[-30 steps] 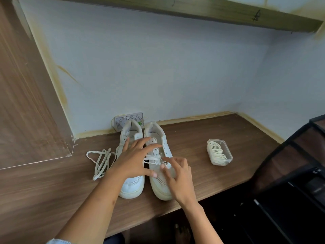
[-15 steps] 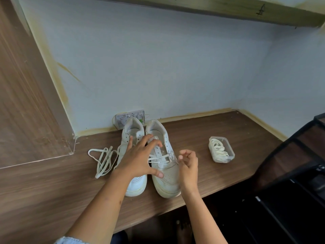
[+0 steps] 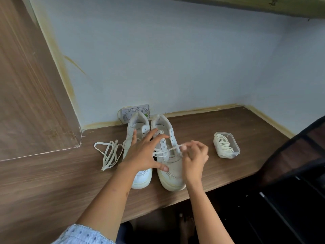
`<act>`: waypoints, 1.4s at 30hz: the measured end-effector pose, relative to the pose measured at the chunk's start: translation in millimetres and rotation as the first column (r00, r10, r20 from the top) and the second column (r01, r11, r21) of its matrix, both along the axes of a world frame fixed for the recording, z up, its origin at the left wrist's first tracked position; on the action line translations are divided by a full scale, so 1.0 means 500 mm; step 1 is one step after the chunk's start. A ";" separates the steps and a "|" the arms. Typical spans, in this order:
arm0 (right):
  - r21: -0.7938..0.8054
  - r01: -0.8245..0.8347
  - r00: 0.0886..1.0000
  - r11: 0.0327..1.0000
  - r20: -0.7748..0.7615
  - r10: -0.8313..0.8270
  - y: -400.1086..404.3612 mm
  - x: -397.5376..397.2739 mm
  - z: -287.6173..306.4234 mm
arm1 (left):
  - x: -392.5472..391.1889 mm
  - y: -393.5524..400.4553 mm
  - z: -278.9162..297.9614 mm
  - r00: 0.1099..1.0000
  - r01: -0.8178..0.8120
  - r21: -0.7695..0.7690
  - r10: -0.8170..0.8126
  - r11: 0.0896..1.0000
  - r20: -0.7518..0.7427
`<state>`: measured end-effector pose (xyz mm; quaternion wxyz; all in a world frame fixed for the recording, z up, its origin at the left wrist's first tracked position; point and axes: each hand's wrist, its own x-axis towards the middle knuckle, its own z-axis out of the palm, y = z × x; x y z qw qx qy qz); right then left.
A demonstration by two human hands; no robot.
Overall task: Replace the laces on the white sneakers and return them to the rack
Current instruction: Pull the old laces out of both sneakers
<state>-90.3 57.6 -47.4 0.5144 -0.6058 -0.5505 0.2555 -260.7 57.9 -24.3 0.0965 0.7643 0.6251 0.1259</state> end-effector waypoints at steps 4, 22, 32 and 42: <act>-0.110 0.154 0.961 0.982 -0.213 -0.174 0.003 0.023 0.004 | -0.001 0.000 0.001 1.000 -0.003 -0.002 0.003 1.000 -0.024; -0.002 0.118 0.991 0.993 -0.063 -0.118 0.011 0.026 0.007 | -0.008 -0.001 -0.009 0.999 0.008 0.022 -0.007 1.000 -0.037; 0.106 -0.144 0.961 0.984 0.251 0.114 0.015 0.038 -0.008 | -0.010 -0.007 -0.008 0.999 0.036 -0.014 -0.037 0.999 -0.018; -0.012 -0.334 0.827 0.943 0.477 0.299 0.019 0.017 -0.031 | -0.012 -0.006 -0.012 0.997 0.048 0.004 -0.047 0.999 -0.065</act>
